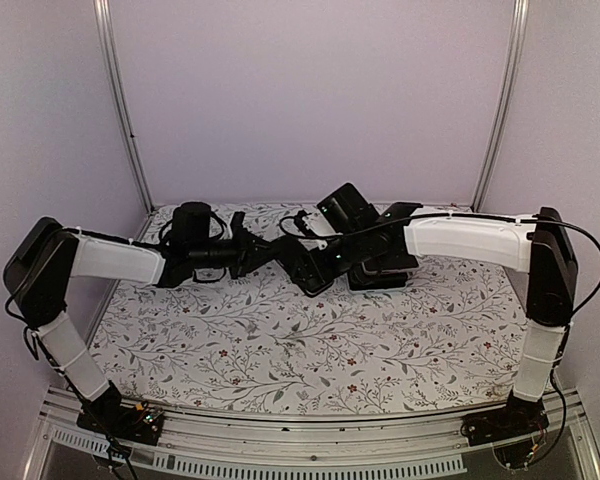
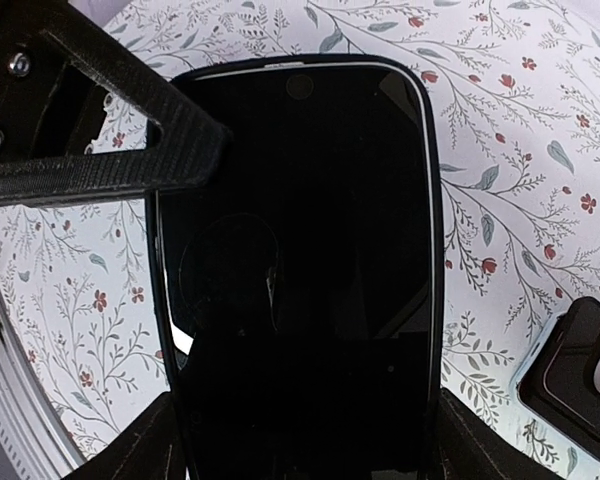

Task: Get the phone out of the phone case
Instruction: Pass from the right arm to the left, then remove the bottom right corner of the phone case from the phone.

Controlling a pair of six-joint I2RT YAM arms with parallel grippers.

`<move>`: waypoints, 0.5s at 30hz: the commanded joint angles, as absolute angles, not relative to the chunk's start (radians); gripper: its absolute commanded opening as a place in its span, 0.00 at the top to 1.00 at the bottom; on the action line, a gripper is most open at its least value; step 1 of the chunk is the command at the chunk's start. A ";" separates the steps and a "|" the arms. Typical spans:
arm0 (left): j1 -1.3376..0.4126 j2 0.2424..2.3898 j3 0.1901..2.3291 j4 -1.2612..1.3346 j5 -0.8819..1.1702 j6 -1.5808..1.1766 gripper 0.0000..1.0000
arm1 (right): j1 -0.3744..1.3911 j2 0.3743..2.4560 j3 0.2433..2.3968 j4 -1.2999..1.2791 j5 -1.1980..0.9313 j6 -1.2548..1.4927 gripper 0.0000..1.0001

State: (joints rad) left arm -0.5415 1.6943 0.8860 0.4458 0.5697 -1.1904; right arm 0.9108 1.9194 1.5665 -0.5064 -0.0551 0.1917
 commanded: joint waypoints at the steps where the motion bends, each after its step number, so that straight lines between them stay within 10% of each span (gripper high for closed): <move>1: -0.525 1.657 0.884 0.617 0.637 -1.214 1.00 | 0.889 1.799 1.531 -0.328 -0.236 0.184 0.24; 6: -0.496 1.615 0.865 0.773 0.666 -1.249 1.00 | 0.822 1.692 1.405 -0.197 -0.362 0.239 0.04; 15: -0.465 1.580 0.852 1.027 0.687 -1.368 1.00 | 0.689 1.506 1.165 0.130 -0.603 0.400 0.01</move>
State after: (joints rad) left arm -0.4789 1.6234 0.8589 0.7876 0.6575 -1.2858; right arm 0.7326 1.5677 1.2446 -0.0647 -0.4576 0.3042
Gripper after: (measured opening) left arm 0.120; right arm 0.988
